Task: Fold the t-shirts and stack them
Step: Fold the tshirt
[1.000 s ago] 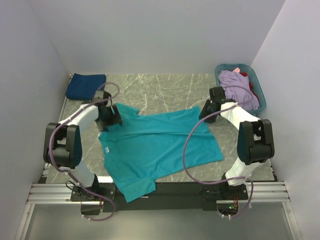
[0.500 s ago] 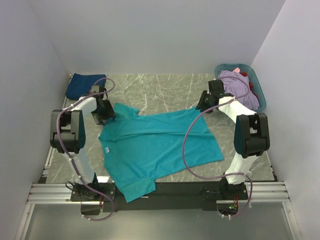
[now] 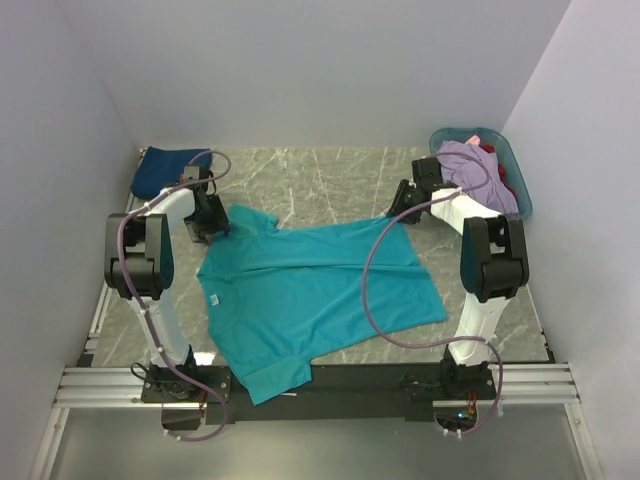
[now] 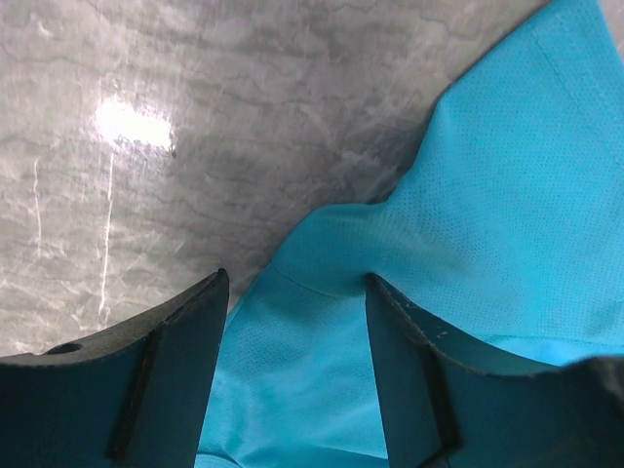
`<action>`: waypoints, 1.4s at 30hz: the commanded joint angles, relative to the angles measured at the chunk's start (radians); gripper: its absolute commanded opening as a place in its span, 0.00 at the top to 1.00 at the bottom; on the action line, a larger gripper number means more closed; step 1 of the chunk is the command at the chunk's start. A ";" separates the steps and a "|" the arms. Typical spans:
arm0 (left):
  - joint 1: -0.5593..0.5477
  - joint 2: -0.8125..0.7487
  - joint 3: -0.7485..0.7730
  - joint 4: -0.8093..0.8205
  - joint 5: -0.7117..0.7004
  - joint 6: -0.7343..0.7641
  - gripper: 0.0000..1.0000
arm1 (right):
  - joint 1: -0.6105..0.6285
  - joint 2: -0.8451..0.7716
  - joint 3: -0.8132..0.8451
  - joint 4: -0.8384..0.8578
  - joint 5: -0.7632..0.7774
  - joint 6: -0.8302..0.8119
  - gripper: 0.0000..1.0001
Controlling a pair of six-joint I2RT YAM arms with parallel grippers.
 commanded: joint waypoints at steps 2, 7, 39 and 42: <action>0.005 0.040 0.024 0.020 0.004 0.024 0.36 | -0.005 0.036 0.068 0.028 0.036 -0.016 0.59; 0.007 0.066 0.020 0.026 0.015 0.027 0.45 | -0.005 0.062 0.085 0.022 0.054 -0.008 0.59; 0.009 0.104 0.054 0.012 0.047 0.035 0.99 | -0.006 0.206 0.246 -0.064 0.108 -0.008 0.97; 0.010 0.106 0.083 0.021 0.047 0.027 0.99 | -0.020 0.218 0.281 -0.069 0.126 0.003 1.00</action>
